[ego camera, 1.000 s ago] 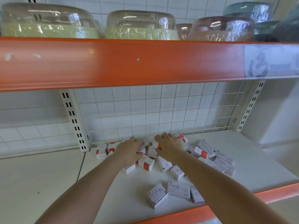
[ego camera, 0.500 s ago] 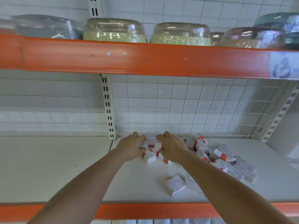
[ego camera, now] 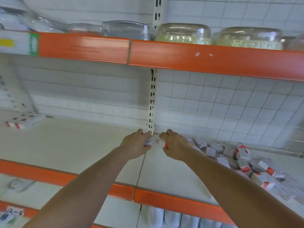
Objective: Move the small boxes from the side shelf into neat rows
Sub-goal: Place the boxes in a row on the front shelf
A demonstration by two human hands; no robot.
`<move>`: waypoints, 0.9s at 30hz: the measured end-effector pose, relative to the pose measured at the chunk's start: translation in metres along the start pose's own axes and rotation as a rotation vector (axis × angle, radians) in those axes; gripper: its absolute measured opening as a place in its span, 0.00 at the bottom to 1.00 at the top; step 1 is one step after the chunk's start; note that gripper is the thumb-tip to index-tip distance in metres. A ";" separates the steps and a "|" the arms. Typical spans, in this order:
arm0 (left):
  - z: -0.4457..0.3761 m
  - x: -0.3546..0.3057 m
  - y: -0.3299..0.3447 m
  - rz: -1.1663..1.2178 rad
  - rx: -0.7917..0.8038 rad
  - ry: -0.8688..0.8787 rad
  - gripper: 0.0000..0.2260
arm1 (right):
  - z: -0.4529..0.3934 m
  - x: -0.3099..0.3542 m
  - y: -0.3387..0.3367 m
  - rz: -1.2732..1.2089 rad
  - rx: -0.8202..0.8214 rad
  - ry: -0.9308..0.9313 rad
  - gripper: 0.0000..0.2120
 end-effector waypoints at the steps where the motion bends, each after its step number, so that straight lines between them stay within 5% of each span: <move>1: 0.006 0.010 -0.003 -0.001 -0.004 -0.009 0.18 | -0.004 0.010 -0.002 0.004 -0.003 -0.010 0.21; 27: 0.153 0.263 -0.062 -0.048 -0.032 -0.096 0.19 | -0.079 0.289 -0.007 -0.026 -0.016 -0.072 0.23</move>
Point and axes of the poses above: each hand's wrist, its own z-axis away from the middle knuckle, its own y-axis out of the palm, x = y × z, the point moved 8 cm from there along -z, towards the middle knuckle, and after that the axes turned 12 degrees about x, right-handed, at the moved point
